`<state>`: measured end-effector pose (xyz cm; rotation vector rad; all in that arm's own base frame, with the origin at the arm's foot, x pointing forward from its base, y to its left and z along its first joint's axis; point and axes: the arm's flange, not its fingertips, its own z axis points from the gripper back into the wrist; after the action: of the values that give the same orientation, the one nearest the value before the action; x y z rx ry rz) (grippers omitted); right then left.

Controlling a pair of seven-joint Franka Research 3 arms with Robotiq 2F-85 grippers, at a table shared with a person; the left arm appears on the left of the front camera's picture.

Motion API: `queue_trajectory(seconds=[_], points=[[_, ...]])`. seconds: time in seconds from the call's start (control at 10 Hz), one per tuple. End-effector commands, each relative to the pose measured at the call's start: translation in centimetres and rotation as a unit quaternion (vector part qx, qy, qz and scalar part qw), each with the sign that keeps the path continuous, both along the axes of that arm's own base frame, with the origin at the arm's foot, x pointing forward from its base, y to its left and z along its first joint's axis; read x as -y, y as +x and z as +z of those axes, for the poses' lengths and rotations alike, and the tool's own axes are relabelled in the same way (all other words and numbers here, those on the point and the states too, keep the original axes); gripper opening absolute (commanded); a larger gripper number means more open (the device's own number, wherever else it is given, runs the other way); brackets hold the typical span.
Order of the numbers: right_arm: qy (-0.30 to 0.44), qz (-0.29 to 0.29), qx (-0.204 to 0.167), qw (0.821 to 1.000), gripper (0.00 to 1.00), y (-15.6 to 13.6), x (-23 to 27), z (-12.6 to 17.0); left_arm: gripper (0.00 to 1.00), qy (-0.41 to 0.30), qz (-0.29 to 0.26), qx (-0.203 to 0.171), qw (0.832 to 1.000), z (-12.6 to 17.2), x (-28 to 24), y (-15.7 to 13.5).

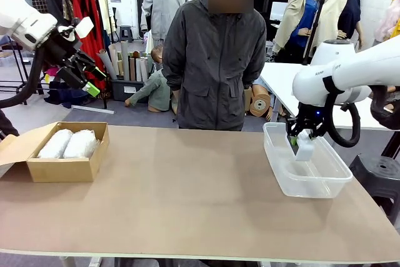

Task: Separate and place wrapped and unwrapped clocks.
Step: If the picked Digital clock is wrapped, place it in the Package Box ; if not, place it in the Organizing box.

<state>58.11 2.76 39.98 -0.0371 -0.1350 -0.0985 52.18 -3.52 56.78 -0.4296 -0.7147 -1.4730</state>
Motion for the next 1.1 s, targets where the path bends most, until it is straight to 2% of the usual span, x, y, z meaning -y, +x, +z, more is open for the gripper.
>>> queue_trajectory(seconds=[0.0, 0.7, 0.9, 1.0], points=[[-0.013, -0.008, -0.005, 1.0, 0.0, 0.4, 0.6, -1.1, 1.0, 0.001, 0.003, 0.001, 1.0, 0.1, 0.0, -0.1], [-0.009, -0.017, -0.031, 0.999, 0.0, 1.1, 2.0, -5.0, 1.0, 0.001, 0.003, 0.001, 1.0, 0.1, 0.0, -0.1], [-0.007, -0.018, -0.038, 0.999, 0.08, 1.0, 1.9, -5.2, 1.0, 0.001, 0.003, 0.001, 1.0, 0.1, 0.0, -0.1], [-0.007, -0.019, -0.04, 0.999, 0.23, 1.1, 1.9, -5.2, 1.0, 0.001, 0.003, 0.001, 1.0, 0.1, 0.0, -0.1]])
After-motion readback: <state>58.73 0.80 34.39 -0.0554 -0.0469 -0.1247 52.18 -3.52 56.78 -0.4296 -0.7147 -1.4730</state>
